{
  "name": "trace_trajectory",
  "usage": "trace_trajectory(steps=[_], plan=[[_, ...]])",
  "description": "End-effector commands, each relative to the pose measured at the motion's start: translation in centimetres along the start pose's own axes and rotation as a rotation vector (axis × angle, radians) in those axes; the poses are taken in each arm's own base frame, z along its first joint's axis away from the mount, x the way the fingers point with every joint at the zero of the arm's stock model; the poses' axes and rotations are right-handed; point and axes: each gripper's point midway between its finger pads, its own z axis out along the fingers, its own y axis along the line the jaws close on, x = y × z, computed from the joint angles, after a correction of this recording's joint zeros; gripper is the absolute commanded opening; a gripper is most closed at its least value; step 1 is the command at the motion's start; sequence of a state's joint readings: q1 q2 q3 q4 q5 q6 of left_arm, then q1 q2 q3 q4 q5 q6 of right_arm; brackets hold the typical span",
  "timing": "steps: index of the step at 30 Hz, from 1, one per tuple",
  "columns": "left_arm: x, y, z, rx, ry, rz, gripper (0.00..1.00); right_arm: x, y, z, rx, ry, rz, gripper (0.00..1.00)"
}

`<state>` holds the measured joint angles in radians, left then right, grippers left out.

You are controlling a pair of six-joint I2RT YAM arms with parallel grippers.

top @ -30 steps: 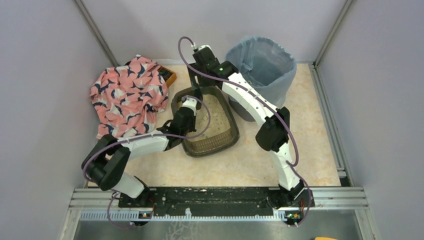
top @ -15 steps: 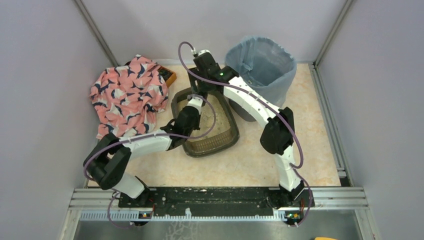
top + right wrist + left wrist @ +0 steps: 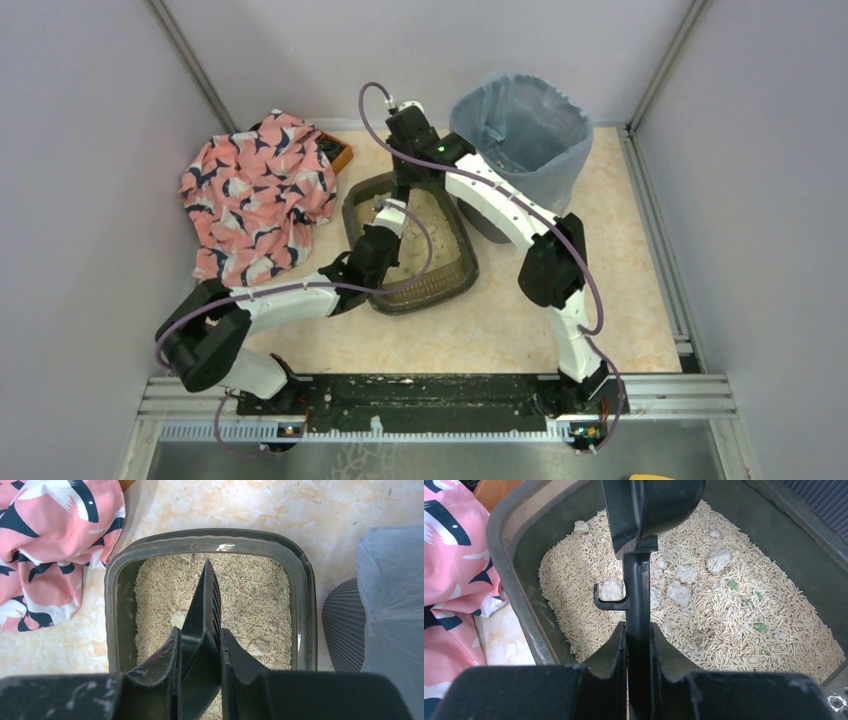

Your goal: Clean the litter box

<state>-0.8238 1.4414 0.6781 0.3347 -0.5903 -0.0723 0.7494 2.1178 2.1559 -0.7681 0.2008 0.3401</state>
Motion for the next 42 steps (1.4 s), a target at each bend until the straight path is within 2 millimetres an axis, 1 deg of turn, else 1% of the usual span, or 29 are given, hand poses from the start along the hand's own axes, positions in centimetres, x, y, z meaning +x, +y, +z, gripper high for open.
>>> trace_trajectory(steps=[1, 2, 5, 8, 9, 11, 14, 16, 18, 19, 21, 22, 26, 27, 28, 29, 30, 32, 34, 35, 36, 38, 42], plan=[[-0.8, 0.5, 0.1, -0.048, -0.041, -0.005, 0.0, -1.6, 0.7, -0.9, -0.018, -0.045, -0.003, 0.01], [-0.7, 0.6, 0.2, -0.054, -0.041, -0.005, 0.0, -1.5, 0.7, -0.9, -0.018, -0.044, -0.003, 0.0], [-0.7, 0.9, 0.2, -0.077, -0.046, -0.018, 0.01, -1.3, 0.6, -0.8, -0.013, -0.039, -0.005, 0.0], [-1.0, 1.4, 0.0, -0.108, -0.05, -0.046, 0.19, -1.7, 0.4, -1.0, -0.006, -0.053, 0.003, 0.0], [-1.4, 1.5, -0.1, -0.11, -0.052, -0.057, 0.24, -1.9, 0.4, -1.3, -0.01, -0.063, 0.009, 0.0], [-2.0, 1.8, -0.6, -0.125, -0.033, -0.067, 0.3, -2.4, 0.1, -1.5, -0.021, -0.075, 0.031, 0.0], [-2.3, 2.6, -1.4, -0.166, 0.016, -0.1, 0.48, -2.9, -0.3, -1.8, -0.039, -0.081, 0.053, 0.0], [-2.7, 3.0, -2.1, -0.169, 0.021, -0.112, 0.57, -3.2, -0.6, -1.9, -0.036, -0.088, 0.06, 0.0], [-3.2, 3.3, -2.8, -0.165, 0.022, -0.129, 0.73, -3.5, -0.7, -2.1, -0.04, -0.099, 0.07, 0.0], [-3.1, 3.5, -3.3, -0.167, 0.037, -0.148, 0.8, -3.6, -0.7, -2.3, -0.043, -0.105, 0.074, 0.0], [-3.8, 3.8, -4.3, -0.157, 0.027, -0.194, 0.94, -4.1, -0.7, -2.8, -0.05, -0.126, 0.079, 0.0], [-4.4, 3.8, -4.8, -0.137, 0.013, -0.219, 0.98, -4.4, -0.9, -3.1, -0.051, -0.137, 0.082, 0.0], [-7.4, 3.7, -7.4, -0.011, -0.07, -0.376, 0.99, -6.1, -1.8, -4.9, -0.093, -0.197, 0.093, 0.0], [-8.2, 3.6, -8.1, 0.034, -0.091, -0.427, 0.97, -6.9, -1.4, -5.7, -0.148, -0.229, 0.085, 0.0], [-8.9, 3.8, -8.7, 0.07, -0.113, -0.468, 0.93, -7.2, -1.4, -6.2, -0.19, -0.251, 0.072, 0.0], [-9.4, 3.8, -9.1, 0.104, -0.134, -0.498, 0.9, -7.6, -1.0, -7.2, -0.248, -0.278, 0.055, 0.0], [-9.7, 4.1, -9.6, 0.131, -0.158, -0.518, 0.89, -7.7, -1.2, -7.9, -0.28, -0.296, 0.045, 0.0], [-10.5, 4.4, -9.9, 0.186, -0.185, -0.537, 0.87, -7.9, -1.2, -9.5, -0.33, -0.327, 0.021, 0.0], [-11.0, 4.3, -9.7, 0.26, -0.165, -0.552, 0.86, -8.0, -0.9, -10.8, -0.377, -0.338, -0.012, 0.0], [-11.3, 3.9, -9.7, 0.32, -0.15, -0.553, 0.85, -7.9, -0.7, -11.4, -0.402, -0.341, -0.028, 0.0], [-11.6, 2.7, -10.1, 0.428, -0.121, -0.547, 0.83, -7.6, -0.7, -11.9, -0.426, -0.339, -0.039, 0.0], [-12.1, 1.9, -10.3, 0.526, -0.097, -0.541, 0.79, -7.5, -0.5, -13.4, -0.476, -0.36, -0.049, 0.0], [-13.8, -0.6, -11.8, 0.751, -0.11, -0.498, 0.75, -7.7, -0.5, -16.8, -0.596, -0.415, -0.039, 0.0]])
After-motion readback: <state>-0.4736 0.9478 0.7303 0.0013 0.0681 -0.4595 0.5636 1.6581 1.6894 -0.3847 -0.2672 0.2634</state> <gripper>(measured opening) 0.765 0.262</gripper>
